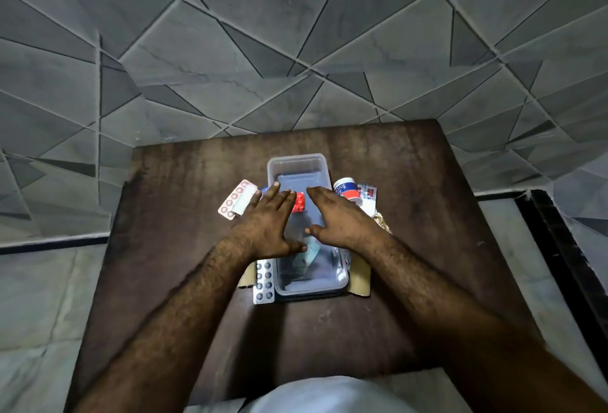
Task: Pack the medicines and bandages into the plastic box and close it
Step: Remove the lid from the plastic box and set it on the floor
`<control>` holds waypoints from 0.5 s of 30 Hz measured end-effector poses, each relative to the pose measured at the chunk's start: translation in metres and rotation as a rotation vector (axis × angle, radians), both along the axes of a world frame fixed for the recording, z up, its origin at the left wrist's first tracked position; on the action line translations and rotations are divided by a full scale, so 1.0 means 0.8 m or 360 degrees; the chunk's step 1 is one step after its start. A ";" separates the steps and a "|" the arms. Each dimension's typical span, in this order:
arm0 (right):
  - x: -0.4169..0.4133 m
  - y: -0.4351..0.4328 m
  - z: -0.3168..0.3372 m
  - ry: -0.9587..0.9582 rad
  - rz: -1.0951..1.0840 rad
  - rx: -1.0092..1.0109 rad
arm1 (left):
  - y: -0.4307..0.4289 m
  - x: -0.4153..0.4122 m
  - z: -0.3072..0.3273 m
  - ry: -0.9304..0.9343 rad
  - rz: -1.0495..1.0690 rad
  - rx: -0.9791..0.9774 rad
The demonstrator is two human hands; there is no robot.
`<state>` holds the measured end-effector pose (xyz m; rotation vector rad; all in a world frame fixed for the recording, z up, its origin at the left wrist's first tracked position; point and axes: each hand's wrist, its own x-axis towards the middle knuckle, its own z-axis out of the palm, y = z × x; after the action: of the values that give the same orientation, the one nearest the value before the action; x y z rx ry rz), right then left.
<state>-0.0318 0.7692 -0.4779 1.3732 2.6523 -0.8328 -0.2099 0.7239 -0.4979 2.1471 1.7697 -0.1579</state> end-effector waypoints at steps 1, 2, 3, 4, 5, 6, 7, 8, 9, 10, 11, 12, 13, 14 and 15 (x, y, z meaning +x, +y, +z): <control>-0.002 0.002 -0.009 -0.0031 0.0014 -0.0005 | 0.001 0.001 -0.007 0.0032 -0.0014 -0.0029; -0.003 0.003 -0.017 -0.0056 0.0032 0.0011 | 0.002 0.003 -0.012 0.0068 -0.0033 -0.0047; -0.005 0.004 -0.026 -0.0081 0.0053 0.0030 | 0.002 0.003 -0.018 0.0101 -0.0051 -0.0068; -0.007 0.004 -0.033 -0.0115 0.0080 0.0058 | 0.002 0.005 -0.024 0.0140 -0.0069 -0.0088; -0.008 0.004 -0.040 -0.0151 0.0114 0.0088 | 0.002 0.006 -0.028 0.0179 -0.0087 -0.0112; -0.009 0.005 -0.047 -0.0201 0.0148 0.0107 | 0.003 0.007 -0.032 0.0219 -0.0106 -0.0143; -0.011 0.004 -0.053 -0.0248 0.0185 0.0119 | 0.003 0.009 -0.036 0.0264 -0.0125 -0.0162; -0.012 0.004 -0.058 -0.0291 0.0214 0.0116 | 0.004 0.011 -0.041 0.0305 -0.0142 -0.0180; -0.013 0.004 -0.063 -0.0329 0.0244 0.0114 | 0.004 0.013 -0.045 0.0343 -0.0156 -0.0191; -0.014 0.004 -0.067 -0.0364 0.0273 0.0113 | 0.005 0.015 -0.049 0.0376 -0.0167 -0.0193; -0.015 0.005 -0.072 -0.0398 0.0300 0.0109 | 0.006 0.016 -0.053 0.0400 -0.0174 -0.0196; -0.016 0.006 -0.076 -0.0425 0.0327 0.0111 | 0.008 0.016 -0.056 0.0422 -0.0177 -0.0196; -0.017 0.006 -0.081 -0.0454 0.0348 0.0111 | 0.008 0.016 -0.059 0.0439 -0.0180 -0.0204; -0.018 0.005 -0.085 -0.0480 0.0371 0.0123 | 0.009 0.017 -0.061 0.0464 -0.0181 -0.0210; -0.019 0.004 -0.089 -0.0505 0.0395 0.0139 | 0.009 0.017 -0.062 0.0496 -0.0188 -0.0212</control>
<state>-0.0467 0.7725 -0.5487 1.0556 2.5595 -0.4362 -0.1965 0.7312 -0.5479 2.2234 1.7325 -0.6542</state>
